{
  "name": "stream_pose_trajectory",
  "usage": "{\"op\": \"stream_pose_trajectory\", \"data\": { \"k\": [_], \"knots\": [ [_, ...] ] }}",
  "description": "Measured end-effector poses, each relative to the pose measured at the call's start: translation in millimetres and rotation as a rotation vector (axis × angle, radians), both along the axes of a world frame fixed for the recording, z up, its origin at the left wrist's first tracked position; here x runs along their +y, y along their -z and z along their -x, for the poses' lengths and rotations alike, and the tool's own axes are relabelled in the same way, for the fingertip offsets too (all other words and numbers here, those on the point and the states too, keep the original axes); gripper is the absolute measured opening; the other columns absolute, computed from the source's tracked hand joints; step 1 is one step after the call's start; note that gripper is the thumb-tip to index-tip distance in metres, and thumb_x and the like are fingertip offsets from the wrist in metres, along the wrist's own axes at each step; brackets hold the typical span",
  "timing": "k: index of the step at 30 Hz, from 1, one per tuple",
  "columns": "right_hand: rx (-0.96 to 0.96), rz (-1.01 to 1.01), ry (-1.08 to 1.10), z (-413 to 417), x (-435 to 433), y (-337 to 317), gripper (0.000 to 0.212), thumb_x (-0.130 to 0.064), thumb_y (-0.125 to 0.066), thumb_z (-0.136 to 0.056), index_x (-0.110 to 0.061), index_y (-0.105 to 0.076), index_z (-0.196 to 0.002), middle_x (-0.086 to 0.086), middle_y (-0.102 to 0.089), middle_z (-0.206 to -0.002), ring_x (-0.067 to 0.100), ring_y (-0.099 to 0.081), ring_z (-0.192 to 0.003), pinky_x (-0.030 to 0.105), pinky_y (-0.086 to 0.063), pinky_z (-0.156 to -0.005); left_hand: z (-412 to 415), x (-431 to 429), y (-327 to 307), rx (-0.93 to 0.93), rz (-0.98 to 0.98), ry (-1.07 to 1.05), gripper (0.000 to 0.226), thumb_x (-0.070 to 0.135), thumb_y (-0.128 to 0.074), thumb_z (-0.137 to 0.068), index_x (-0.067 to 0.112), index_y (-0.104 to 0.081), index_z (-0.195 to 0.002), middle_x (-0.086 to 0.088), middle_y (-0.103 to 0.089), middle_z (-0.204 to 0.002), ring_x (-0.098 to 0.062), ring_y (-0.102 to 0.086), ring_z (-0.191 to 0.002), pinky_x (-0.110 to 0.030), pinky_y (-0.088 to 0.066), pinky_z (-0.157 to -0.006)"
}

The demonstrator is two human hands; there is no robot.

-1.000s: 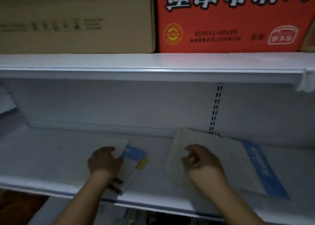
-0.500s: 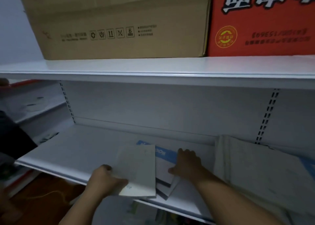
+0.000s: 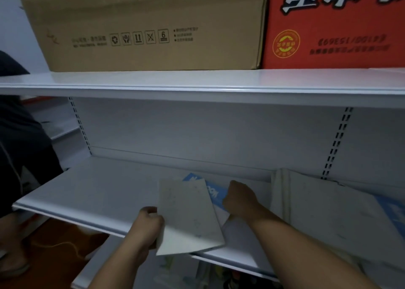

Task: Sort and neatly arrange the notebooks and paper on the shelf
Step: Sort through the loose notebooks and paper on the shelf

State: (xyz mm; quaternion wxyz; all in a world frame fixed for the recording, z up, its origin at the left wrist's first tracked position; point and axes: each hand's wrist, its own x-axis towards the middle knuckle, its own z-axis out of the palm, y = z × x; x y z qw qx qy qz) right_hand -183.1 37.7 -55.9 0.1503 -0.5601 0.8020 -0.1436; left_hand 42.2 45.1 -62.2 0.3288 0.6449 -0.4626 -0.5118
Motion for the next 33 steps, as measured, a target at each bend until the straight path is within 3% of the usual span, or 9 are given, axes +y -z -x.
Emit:
{"op": "stream_pose_trajectory", "data": {
  "k": [4, 7, 13, 16, 18, 22, 25, 29, 33],
  "knots": [
    [-0.192, 0.085, -0.025, 6, 20, -15, 0.009, -0.009, -0.045, -0.082, -0.010, -0.051, -0.088, 0.019, -0.059, -0.106, 0.028, -0.059, -0.100, 0.032, -0.046, -0.079, 15, 9, -5, 0.116, 0.096, 0.032, 0.030, -0.006, -0.053, -0.085, 0.003, -0.051, -0.113, -0.022, -0.063, -0.107, -0.032, -0.061, -0.083, -0.035, -0.049, -0.076],
    [-0.503, 0.302, 0.132, 35, 47, -24, 0.018, -0.002, -0.047, -0.078, -0.019, -0.047, -0.073, 0.005, -0.054, -0.081, 0.031, -0.064, -0.083, 0.042, -0.056, -0.065, 36, 10, -19, 0.267, 0.178, -0.013, 0.034, -0.010, -0.052, -0.086, 0.002, -0.051, -0.118, -0.018, -0.063, -0.100, -0.030, -0.060, -0.080, -0.034, -0.049, -0.075],
    [-0.859, 0.784, 0.567, 139, 156, -39, 0.026, 0.004, -0.050, -0.087, -0.020, -0.049, -0.075, 0.006, -0.055, -0.078, 0.022, -0.057, -0.066, 0.028, -0.055, -0.047, 135, 19, -46, 0.474, 0.211, 0.194, 0.030, -0.005, -0.052, -0.087, 0.011, -0.055, -0.111, -0.009, -0.063, -0.092, -0.024, -0.059, -0.074, -0.029, -0.048, -0.070],
    [-0.786, 0.894, 0.787, 194, 216, -24, 0.016, 0.005, -0.053, -0.085, -0.010, -0.050, -0.080, 0.012, -0.054, -0.078, 0.027, -0.057, -0.064, 0.031, -0.055, -0.044, 192, 31, -43, 0.506, 0.174, 0.340, 0.029, -0.007, -0.053, -0.085, 0.010, -0.057, -0.108, -0.009, -0.066, -0.092, -0.026, -0.061, -0.076, -0.031, -0.049, -0.071],
    [-0.694, 0.815, 0.910, 219, 242, -8, 0.013, -0.002, -0.059, -0.082, -0.010, -0.050, -0.079, 0.017, -0.057, -0.083, 0.032, -0.059, -0.067, 0.042, -0.056, -0.058, 223, 39, -32, 0.410, 0.190, 0.419, 0.030, -0.006, -0.054, -0.083, 0.009, -0.057, -0.110, -0.013, -0.066, -0.101, -0.028, -0.061, -0.082, -0.033, -0.049, -0.072],
    [-0.242, 0.306, 0.868, 244, 259, 23, 0.016, -0.025, -0.063, -0.076, -0.015, -0.054, -0.069, 0.006, -0.058, -0.069, 0.024, -0.056, -0.065, 0.028, -0.042, -0.057, 253, 50, -21, 0.024, 0.313, 0.414, 0.032, -0.003, -0.055, -0.079, 0.003, -0.060, -0.110, -0.017, -0.062, -0.111, -0.027, -0.057, -0.092, -0.030, -0.044, -0.078],
    [-0.170, 0.171, 0.870, 242, 259, 19, 0.019, -0.033, -0.064, -0.076, -0.015, -0.062, -0.079, 0.009, -0.062, -0.083, 0.023, -0.056, -0.069, 0.025, -0.040, -0.058, 253, 44, -23, -0.075, 0.330, 0.449, 0.066, 0.023, -0.062, -0.063, 0.004, -0.054, -0.126, -0.019, -0.056, -0.129, -0.033, -0.056, -0.115, -0.041, -0.045, -0.100],
    [-0.217, 0.395, 0.796, 214, 232, -3, 0.046, -0.028, -0.067, -0.079, -0.013, -0.056, -0.122, 0.016, -0.052, -0.122, 0.028, -0.059, -0.095, 0.028, -0.047, -0.077, 220, 28, -18, -0.149, 0.343, 0.426, 0.071, 0.029, -0.072, -0.071, 0.006, -0.047, -0.134, -0.014, -0.051, -0.137, -0.029, -0.051, -0.123, -0.040, -0.040, -0.107],
    [-0.253, 0.571, 0.301, 114, 168, -35, 0.019, -0.014, -0.065, -0.081, -0.020, -0.064, -0.100, 0.000, -0.060, -0.095, 0.012, -0.058, -0.079, 0.011, -0.043, -0.068, 147, -2, -5, -0.362, 0.408, 0.319, 0.047, 0.018, -0.070, -0.079, 0.011, -0.058, -0.125, -0.012, -0.054, -0.135, -0.027, -0.054, -0.121, -0.030, -0.041, -0.103]
  ]
}}
